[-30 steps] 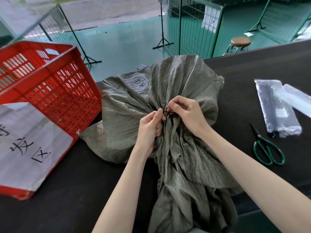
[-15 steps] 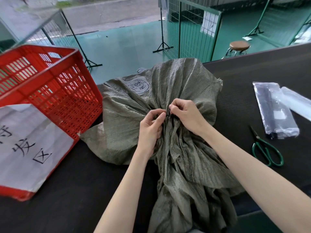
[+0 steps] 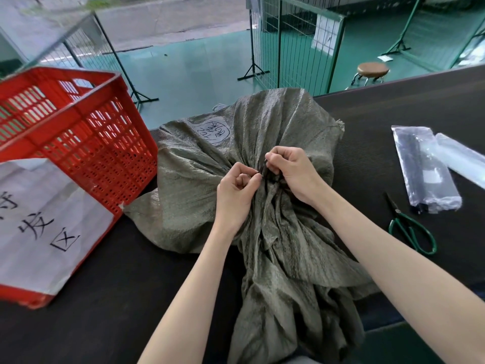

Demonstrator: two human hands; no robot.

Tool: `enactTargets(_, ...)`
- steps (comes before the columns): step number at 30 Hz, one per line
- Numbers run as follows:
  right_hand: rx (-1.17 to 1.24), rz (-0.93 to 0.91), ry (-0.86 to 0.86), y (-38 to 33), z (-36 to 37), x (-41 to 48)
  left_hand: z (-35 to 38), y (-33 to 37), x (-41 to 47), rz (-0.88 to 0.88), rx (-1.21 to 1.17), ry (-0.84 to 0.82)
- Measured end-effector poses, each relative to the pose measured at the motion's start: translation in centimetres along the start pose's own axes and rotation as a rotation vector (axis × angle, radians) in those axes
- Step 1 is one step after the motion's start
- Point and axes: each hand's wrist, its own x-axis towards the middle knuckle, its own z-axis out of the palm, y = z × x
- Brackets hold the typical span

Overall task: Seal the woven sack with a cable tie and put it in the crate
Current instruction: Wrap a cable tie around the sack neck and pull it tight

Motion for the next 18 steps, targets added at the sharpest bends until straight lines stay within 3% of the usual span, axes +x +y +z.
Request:
enactTargets(4, -0.026, -0.019, 0.014, 0.06, -0.06, -0.09, 0.3, -0.35, -0.03, 0.009, 0.087, 0.046)
enactTargets(12, -0.381, -0.071, -0.086, -0.23, 0.21, -0.44, -0.39, -0.94, -0.69, 0.007, 0.064, 0.034)
enactTargets(18, -0.327, -0.065, -0.111, -0.05, -0.01, -0.18, -0.43, -0.69, -0.83, -0.007, 0.013, -0.021)
